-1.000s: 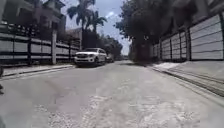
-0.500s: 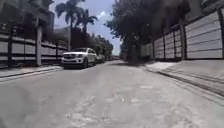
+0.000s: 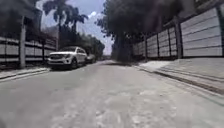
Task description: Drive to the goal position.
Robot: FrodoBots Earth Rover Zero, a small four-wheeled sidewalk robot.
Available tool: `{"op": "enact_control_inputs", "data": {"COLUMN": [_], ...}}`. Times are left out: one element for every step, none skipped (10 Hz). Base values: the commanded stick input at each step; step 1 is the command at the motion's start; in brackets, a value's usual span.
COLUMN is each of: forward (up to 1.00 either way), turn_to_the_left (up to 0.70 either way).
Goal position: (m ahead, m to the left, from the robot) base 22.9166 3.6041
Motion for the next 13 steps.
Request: {"op": "enact_control_inputs", "data": {"forward": [1.00,1.00,1.00,1.00,1.00,1.00,1.00,1.00,1.00,1.00,1.00,1.00,1.00], "turn_to_the_left": [0.03,0.03,0.03,0.03,0.03,0.03,0.03,0.03,0.03,0.03,0.03,0.03,0.03]}}
